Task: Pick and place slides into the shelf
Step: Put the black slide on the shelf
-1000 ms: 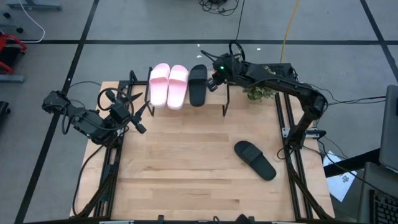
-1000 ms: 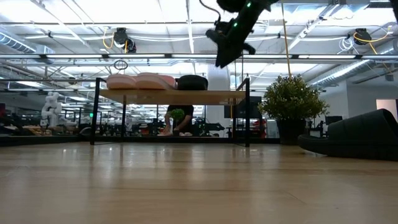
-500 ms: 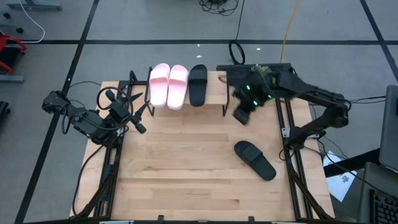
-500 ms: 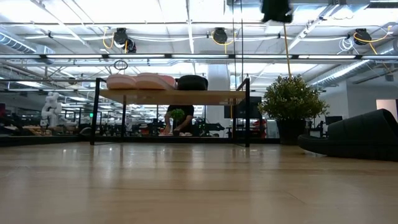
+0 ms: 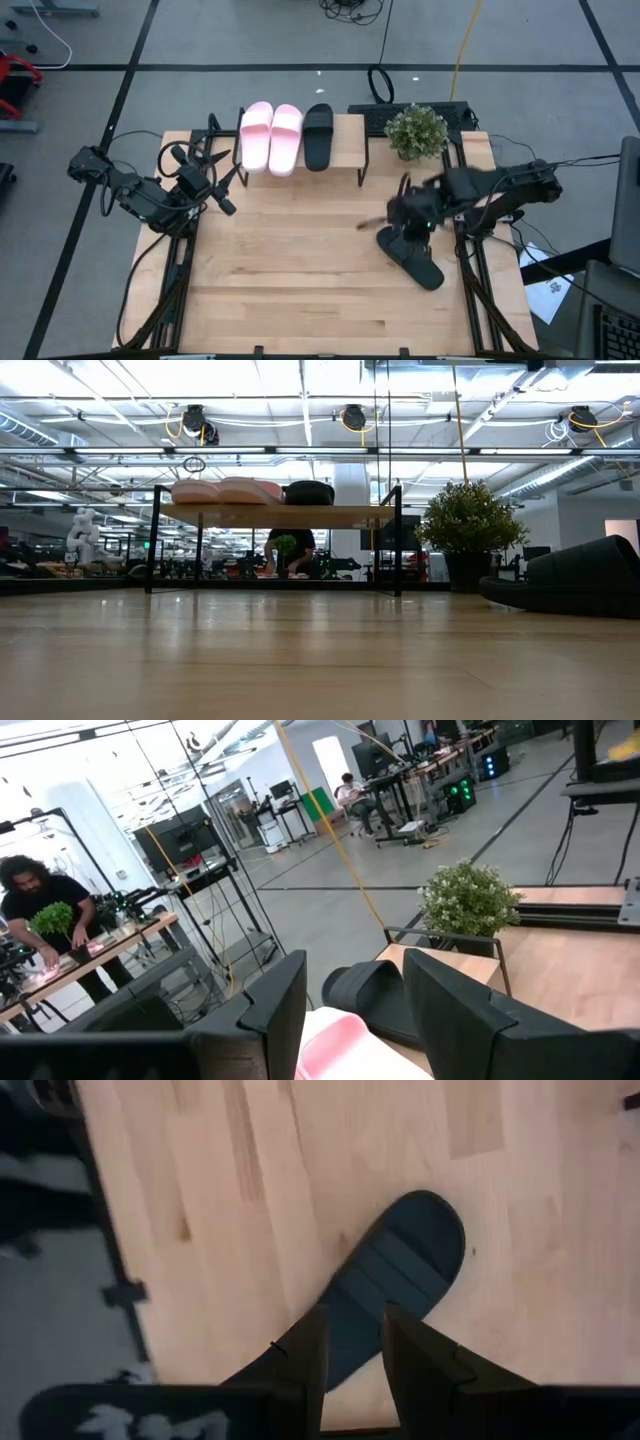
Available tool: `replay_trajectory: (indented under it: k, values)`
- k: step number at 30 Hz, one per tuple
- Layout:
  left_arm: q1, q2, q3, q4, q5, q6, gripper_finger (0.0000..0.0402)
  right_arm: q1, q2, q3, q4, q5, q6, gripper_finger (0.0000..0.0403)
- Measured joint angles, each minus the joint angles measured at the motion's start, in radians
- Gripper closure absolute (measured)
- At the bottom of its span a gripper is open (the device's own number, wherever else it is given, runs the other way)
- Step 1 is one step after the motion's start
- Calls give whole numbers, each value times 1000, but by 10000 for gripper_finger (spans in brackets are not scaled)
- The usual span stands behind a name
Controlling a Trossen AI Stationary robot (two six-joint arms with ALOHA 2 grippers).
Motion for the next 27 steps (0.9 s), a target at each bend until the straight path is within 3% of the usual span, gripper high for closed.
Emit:
replay_trajectory:
  k: [9,16,23,27]
  values:
    - [0,54,0,1,-1,-9,227,203,1,-353,74,7,-22,319]
    - [0,102,0,3,-1,-35,227,256,0,-568,227,12,-26,319]
    - [0,132,0,60,-1,-23,227,256,-5,-631,245,135,-12,319]
    - [0,134,0,88,-10,-17,227,256,-24,-630,259,138,-46,319]
